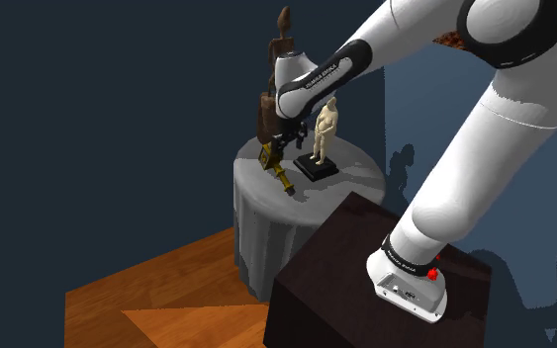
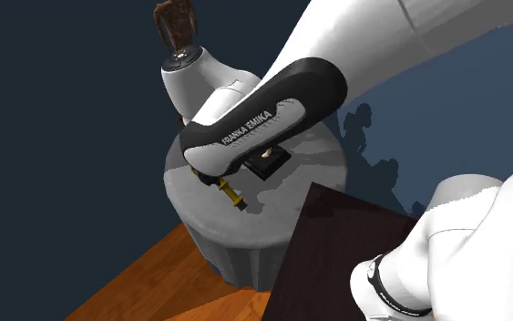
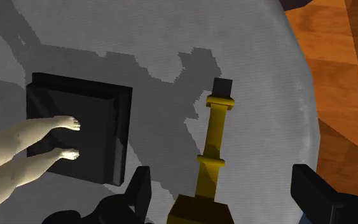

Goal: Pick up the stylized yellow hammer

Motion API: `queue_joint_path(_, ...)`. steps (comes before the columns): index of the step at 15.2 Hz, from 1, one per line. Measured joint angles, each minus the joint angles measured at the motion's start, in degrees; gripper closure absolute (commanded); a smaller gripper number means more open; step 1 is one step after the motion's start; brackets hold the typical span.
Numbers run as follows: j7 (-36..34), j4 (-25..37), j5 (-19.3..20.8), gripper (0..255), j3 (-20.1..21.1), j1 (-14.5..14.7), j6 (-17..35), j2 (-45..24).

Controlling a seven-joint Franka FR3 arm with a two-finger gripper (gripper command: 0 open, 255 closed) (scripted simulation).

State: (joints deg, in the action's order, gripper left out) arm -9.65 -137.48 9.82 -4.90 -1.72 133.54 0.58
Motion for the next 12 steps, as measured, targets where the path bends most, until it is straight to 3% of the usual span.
queue_joint_path(7, -1.07, 7.19, 0.3, 0, -0.62, -0.7, 8.48, -15.74)
queue_joint_path(12, -1.5, 7.33, 0.6, 0, -0.8, -0.85, 11.83, -19.23)
